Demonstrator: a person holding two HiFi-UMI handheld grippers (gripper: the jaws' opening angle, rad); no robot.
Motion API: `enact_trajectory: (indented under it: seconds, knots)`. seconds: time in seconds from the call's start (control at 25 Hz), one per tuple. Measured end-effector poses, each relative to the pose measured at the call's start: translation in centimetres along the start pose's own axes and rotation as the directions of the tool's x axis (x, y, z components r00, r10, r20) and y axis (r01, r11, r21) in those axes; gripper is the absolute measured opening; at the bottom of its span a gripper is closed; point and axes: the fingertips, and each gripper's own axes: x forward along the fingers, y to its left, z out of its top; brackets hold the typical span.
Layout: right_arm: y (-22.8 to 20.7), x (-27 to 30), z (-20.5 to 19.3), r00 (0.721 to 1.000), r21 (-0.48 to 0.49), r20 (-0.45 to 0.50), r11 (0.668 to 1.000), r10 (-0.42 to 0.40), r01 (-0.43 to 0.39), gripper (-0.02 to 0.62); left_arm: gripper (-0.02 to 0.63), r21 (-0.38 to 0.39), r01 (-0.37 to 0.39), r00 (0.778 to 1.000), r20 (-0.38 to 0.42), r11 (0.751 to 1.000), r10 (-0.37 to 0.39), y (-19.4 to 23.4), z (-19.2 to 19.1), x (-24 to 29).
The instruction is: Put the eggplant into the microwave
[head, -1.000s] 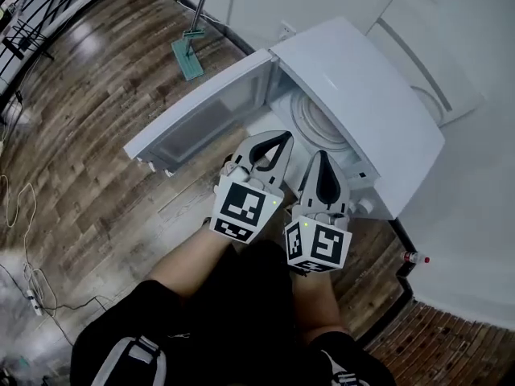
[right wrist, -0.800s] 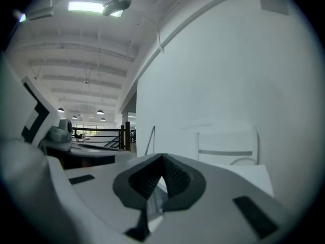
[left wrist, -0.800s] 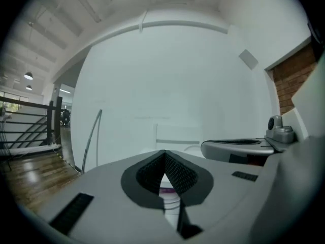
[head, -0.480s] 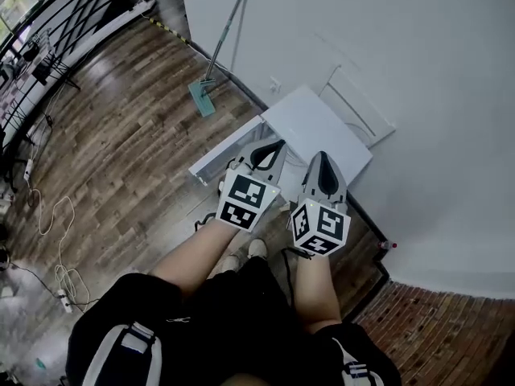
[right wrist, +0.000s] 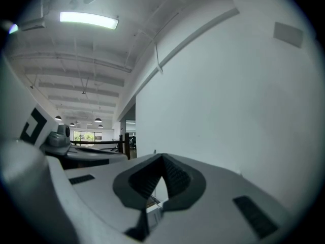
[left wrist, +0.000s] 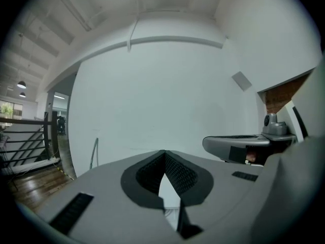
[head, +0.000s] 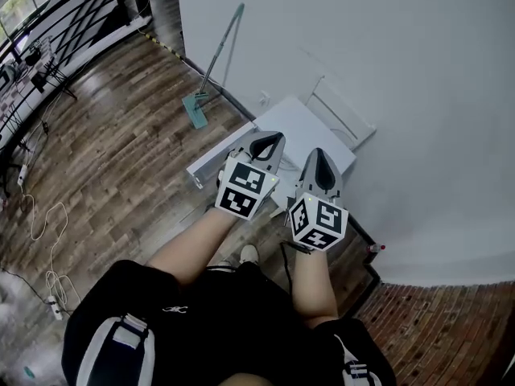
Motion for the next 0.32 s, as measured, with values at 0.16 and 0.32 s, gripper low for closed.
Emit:
enact_trajectory:
  seconds: [0.16,0.32]
  knots:
    - [-0.4,-1.3,1.1,1.0,-0.009,0.02,1.0,-0.01,0.01,0.011,0.0,-0.001,0.015,1.0,0.019,1.0,-0.015,-1.1,0.9,-0.5]
    - [-0.5,-1.6,1.7,0.999,-0.032,0.033,0.999,-0.006,0.007,0.011,0.0,-0.055,0.038,0.999,0.022,0.998,-0.037,-1.4,1.3,-0.3]
